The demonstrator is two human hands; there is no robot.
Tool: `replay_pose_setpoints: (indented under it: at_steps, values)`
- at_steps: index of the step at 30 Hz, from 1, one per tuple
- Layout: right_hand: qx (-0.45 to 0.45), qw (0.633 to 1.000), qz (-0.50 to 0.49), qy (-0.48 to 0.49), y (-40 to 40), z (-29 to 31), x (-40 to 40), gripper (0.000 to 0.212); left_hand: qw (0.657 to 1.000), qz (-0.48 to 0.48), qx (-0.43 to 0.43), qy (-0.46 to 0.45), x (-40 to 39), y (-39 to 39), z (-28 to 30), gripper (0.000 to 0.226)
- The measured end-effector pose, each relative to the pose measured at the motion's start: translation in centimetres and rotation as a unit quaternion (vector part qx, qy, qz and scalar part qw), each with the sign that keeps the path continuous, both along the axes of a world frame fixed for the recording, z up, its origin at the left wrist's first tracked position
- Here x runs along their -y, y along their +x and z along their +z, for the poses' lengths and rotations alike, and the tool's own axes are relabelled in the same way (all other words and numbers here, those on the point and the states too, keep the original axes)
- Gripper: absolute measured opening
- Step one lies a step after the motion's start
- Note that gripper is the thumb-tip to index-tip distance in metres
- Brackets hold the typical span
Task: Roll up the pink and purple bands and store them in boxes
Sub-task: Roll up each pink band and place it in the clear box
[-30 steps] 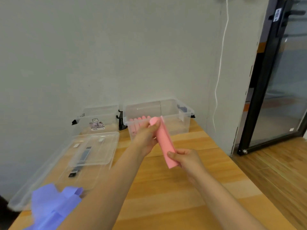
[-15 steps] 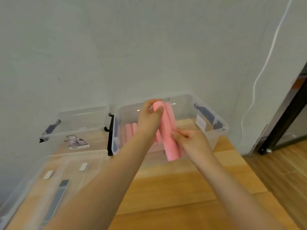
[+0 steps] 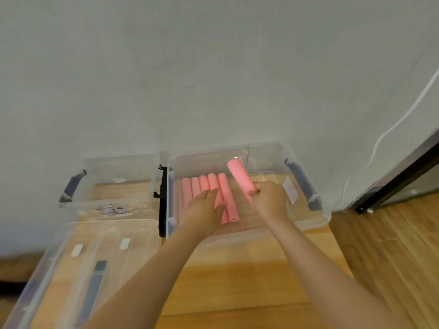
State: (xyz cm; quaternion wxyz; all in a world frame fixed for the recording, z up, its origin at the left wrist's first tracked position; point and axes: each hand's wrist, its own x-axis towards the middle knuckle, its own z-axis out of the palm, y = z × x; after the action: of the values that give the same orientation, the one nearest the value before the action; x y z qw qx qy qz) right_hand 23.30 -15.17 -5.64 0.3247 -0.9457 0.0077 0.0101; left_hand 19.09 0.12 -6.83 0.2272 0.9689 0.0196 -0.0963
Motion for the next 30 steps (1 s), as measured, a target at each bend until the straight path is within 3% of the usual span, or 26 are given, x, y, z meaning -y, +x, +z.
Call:
replay_pose_setpoints:
  at_steps: [3,7,12,19,21,24,26,30]
  values:
    - [-0.088,0.995,-0.046,0.003,2.8,-1.9,-0.6,0.023,0.995,-0.004,-0.02,0.098,-0.3,-1.4,-0.6,0.054]
    - [-0.17,0.983,-0.065,-0.005,5.3,-5.1,-1.7,0.025,0.995,-0.003,-0.037,0.092,-0.6,-2.8,-0.9,0.062]
    - [-0.196,0.977,0.043,-0.069,6.0,-7.5,-2.8,0.028,0.996,-0.012,-0.033,0.081,-0.7,-2.6,-0.7,0.089]
    - [-0.187,0.976,0.061,-0.094,6.1,-8.2,-2.8,0.027,0.996,-0.017,-0.045,0.077,-0.8,-2.7,-0.5,0.088]
    - [-0.224,0.963,0.123,-0.087,6.1,-8.5,-2.8,0.043,0.996,-0.015,-0.046,0.079,-0.9,-2.7,-0.6,0.083]
    - [-0.289,0.908,0.234,-0.193,5.2,-8.7,-1.8,0.098,0.995,-0.018,-0.046,0.084,-0.9,-2.7,-0.7,0.084]
    - [-0.273,0.893,0.265,-0.24,4.8,-9.0,-1.1,0.102,0.995,-0.02,-0.042,0.085,-0.9,-2.7,-0.7,0.086]
    - [-0.223,0.906,0.257,-0.25,5.1,-9.2,-1.3,0.083,0.995,-0.023,-0.042,0.083,-0.7,-2.7,-0.6,0.088]
